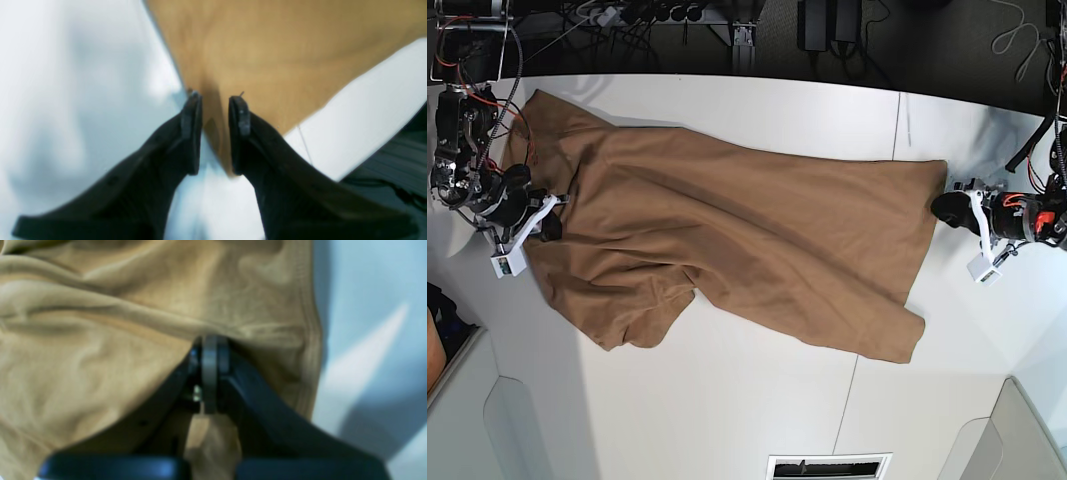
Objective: Layout the t-shirt on the table in an organized manner, then fold the t-shirt properly
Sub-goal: 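Drag both held corners away from the table edge to flatten the shirt, then lift the shirt's hem corners with both grippers and stretch them apart, then fold the lifted edge over the shirt body with both grippers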
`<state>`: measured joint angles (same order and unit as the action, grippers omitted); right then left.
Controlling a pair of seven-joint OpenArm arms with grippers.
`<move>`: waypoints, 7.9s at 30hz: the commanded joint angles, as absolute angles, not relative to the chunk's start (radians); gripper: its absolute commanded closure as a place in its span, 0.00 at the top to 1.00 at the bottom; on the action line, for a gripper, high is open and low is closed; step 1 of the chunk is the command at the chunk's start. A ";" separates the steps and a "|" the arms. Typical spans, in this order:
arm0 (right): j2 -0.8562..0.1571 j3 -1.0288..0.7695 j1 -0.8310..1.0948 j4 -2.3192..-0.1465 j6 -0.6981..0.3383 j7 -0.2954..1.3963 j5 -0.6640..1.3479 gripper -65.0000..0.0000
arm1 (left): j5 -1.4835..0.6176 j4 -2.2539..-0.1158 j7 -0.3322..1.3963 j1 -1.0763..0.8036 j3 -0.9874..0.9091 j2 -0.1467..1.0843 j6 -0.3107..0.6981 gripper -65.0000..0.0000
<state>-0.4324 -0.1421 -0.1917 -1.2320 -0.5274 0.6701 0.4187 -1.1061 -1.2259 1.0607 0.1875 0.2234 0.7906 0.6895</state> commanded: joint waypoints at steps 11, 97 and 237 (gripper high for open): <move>-0.446 -0.172 -0.236 -1.335 -0.520 0.624 0.530 0.00 | -1.135 -1.298 0.982 0.199 0.215 0.819 0.698 0.22; -0.429 -0.788 0.525 -1.746 -0.571 0.931 0.866 0.40 | -1.193 -1.532 0.996 -0.355 -0.370 0.734 0.698 0.48; -0.234 -0.674 0.280 -1.683 -0.569 0.908 0.834 0.47 | -0.903 -1.497 0.773 -0.137 -0.261 0.698 0.698 0.00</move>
<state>-0.2237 -0.6716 0.2825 -1.6688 -0.5613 0.9215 0.8215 -0.8852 -1.4845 0.7879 -0.1493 -0.2497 0.6735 0.6991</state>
